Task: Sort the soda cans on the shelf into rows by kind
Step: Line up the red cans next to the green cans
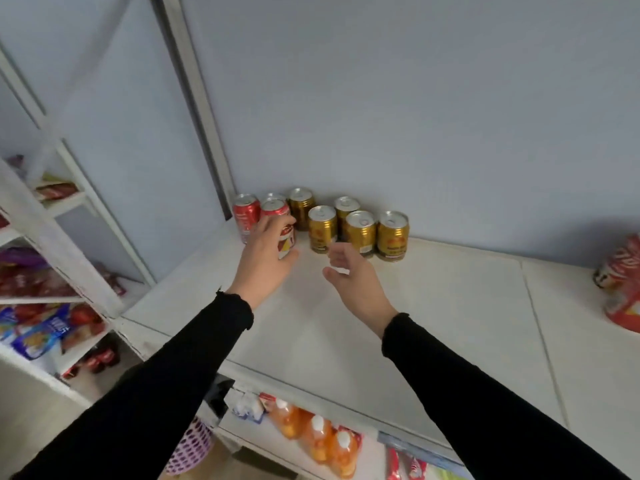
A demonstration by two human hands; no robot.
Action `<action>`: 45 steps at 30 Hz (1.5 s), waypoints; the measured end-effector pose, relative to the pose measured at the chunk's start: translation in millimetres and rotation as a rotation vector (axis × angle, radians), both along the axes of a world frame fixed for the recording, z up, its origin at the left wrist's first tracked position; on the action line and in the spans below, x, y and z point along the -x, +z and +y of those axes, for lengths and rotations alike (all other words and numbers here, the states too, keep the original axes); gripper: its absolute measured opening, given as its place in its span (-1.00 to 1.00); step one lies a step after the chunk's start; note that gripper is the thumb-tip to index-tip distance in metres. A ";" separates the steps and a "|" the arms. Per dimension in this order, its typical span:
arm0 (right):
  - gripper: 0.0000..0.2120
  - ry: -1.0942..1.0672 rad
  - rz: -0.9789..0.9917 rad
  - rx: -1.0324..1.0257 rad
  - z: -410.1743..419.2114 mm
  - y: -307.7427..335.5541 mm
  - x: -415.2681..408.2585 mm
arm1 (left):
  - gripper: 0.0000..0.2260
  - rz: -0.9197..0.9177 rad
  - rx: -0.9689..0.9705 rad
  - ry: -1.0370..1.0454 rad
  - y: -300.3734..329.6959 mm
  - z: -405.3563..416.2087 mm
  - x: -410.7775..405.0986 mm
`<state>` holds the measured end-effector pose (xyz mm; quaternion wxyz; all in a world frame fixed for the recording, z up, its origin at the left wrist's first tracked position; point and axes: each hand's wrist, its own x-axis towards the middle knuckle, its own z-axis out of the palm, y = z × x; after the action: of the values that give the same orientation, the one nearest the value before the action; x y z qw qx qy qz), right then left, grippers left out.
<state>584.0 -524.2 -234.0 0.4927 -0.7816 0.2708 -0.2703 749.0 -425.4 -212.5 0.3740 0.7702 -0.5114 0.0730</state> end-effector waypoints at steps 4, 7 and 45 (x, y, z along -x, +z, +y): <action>-0.39 -0.067 0.101 -0.030 7.3 -6.8 -82.5 | -0.41 0.118 -0.029 0.083 -2.4 8.5 -80.5; -0.30 -0.109 0.111 -0.050 6.3 -12.3 -125.9 | -0.23 0.177 -0.110 0.122 3.9 3.5 -128.0; -0.45 -0.947 -0.205 0.018 -51.0 -13.8 316.8 | -0.38 -0.080 -0.382 -0.963 55.6 -170.3 251.2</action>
<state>267.3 -575.2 -247.8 0.3328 -0.5460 0.5445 -0.5429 497.8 -595.7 -156.8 0.1983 0.4986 -0.8260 -0.1728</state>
